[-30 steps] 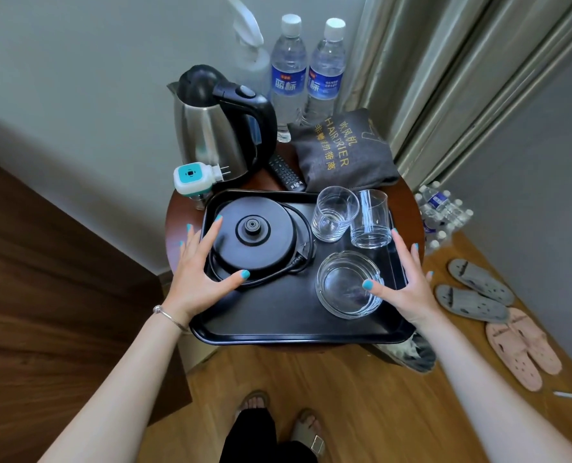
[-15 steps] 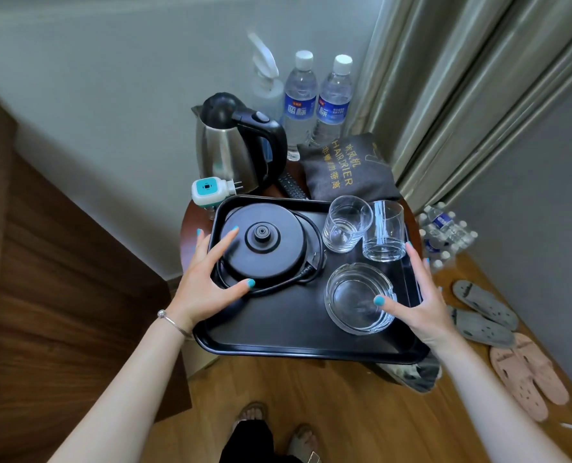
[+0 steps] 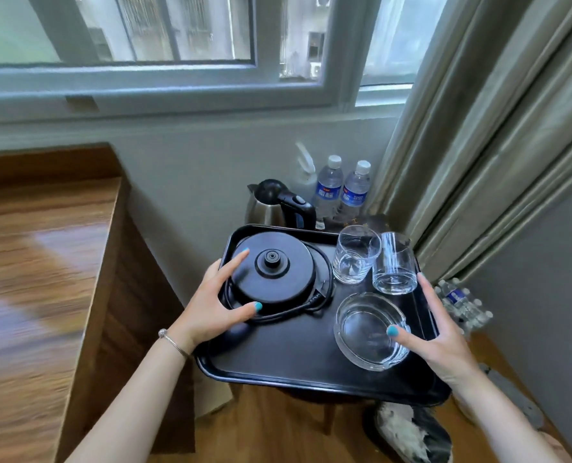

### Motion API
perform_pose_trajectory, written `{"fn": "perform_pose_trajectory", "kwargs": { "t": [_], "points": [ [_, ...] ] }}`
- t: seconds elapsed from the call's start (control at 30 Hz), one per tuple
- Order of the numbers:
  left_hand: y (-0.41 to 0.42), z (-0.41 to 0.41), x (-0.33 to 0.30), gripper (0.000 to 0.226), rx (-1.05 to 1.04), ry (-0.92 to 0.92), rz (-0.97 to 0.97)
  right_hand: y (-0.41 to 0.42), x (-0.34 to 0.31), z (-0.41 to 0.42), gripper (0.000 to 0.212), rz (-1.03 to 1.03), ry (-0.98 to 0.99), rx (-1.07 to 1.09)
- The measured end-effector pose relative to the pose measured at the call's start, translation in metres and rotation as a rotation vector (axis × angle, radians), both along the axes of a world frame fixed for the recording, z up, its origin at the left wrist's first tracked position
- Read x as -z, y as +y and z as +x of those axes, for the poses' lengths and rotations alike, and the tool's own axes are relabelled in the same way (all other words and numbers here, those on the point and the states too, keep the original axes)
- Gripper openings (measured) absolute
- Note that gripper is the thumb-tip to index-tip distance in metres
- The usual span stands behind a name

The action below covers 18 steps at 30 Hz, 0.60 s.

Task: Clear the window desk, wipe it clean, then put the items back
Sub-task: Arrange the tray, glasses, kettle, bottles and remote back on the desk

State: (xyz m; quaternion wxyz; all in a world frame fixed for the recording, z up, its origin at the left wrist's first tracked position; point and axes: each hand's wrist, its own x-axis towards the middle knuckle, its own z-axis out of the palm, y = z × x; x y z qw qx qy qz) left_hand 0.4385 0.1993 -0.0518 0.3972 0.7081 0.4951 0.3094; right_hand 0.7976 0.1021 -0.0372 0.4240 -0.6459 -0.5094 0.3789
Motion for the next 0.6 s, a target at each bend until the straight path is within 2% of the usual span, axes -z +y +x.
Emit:
{"fn": "perform_pose_trajectory", "kwargs": {
  "t": [0.33, 0.6],
  "points": [
    [-0.002, -0.07, -0.079, 0.088, -0.118, -0.045, 0.055, 0.035, -0.076, -0.064, 0.105, 0.157, 0.016, -0.08],
    [-0.022, -0.167, -0.114, 0.09, -0.178, -0.04, 0.074, 0.042, -0.1, -0.154, 0.108, 0.201, 0.019, -0.167]
  ]
}}
